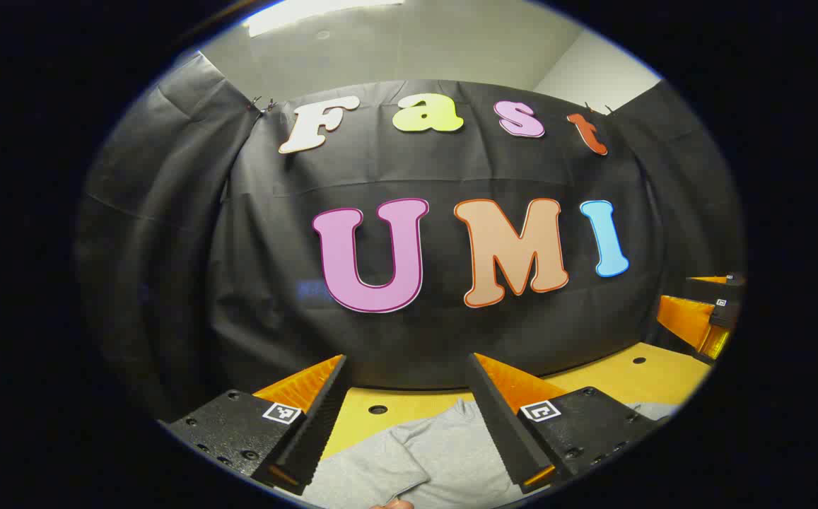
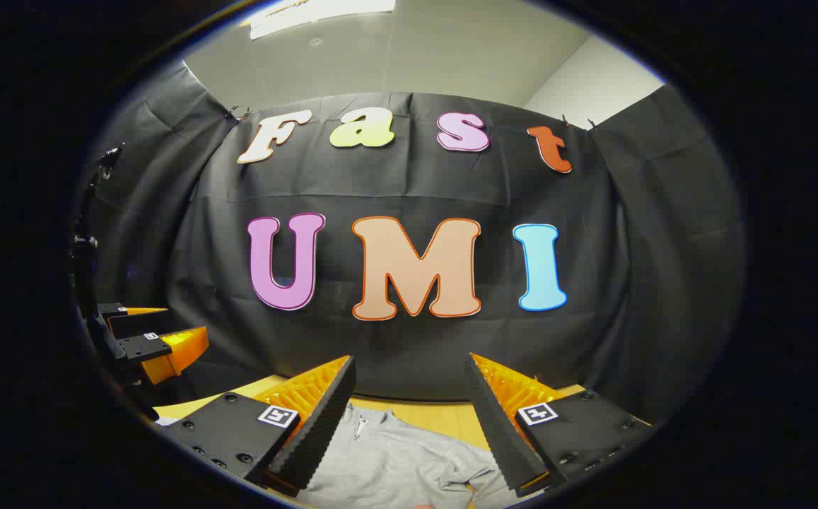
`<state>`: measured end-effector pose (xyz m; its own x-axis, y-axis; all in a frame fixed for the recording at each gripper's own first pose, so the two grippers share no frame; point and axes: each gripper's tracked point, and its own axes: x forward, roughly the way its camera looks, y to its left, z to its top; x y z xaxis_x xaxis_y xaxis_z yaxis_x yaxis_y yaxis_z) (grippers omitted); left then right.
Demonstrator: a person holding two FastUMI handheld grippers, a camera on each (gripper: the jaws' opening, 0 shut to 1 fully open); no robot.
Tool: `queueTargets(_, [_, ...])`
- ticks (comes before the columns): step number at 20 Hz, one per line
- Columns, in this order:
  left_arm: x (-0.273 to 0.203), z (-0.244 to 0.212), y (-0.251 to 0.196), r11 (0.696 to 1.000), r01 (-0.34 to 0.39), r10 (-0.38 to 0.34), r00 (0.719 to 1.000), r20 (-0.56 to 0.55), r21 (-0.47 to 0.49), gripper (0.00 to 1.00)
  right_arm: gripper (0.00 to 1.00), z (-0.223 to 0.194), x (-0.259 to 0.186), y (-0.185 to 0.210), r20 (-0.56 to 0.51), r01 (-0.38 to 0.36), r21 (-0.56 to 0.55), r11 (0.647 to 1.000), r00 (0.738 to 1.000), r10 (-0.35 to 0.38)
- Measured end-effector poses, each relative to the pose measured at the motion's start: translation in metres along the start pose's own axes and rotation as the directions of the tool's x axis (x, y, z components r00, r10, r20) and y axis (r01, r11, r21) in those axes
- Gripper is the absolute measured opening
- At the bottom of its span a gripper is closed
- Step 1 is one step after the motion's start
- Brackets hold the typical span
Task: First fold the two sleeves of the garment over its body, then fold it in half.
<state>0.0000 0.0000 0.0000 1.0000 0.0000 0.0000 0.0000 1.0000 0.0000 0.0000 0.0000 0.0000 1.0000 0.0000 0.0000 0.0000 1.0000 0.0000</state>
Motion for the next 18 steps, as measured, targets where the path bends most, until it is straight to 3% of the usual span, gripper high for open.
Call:
queueTargets(10, [0.004,-0.002,0.002,1.0,0.002,-0.002,1.0,-0.01,-0.012,0.96,0.97,-0.004,0.008,0.013,-0.026,-0.038,-0.002,0.999,0.999,0.038])
queueTargets(18, [0.0,-0.004,0.01,1.0,-0.006,0.006,1.0,-0.009,-0.018,0.96,0.97,-0.001,0.006,0.014,-0.012,-0.025,-0.01,1.0,1.0,0.025])
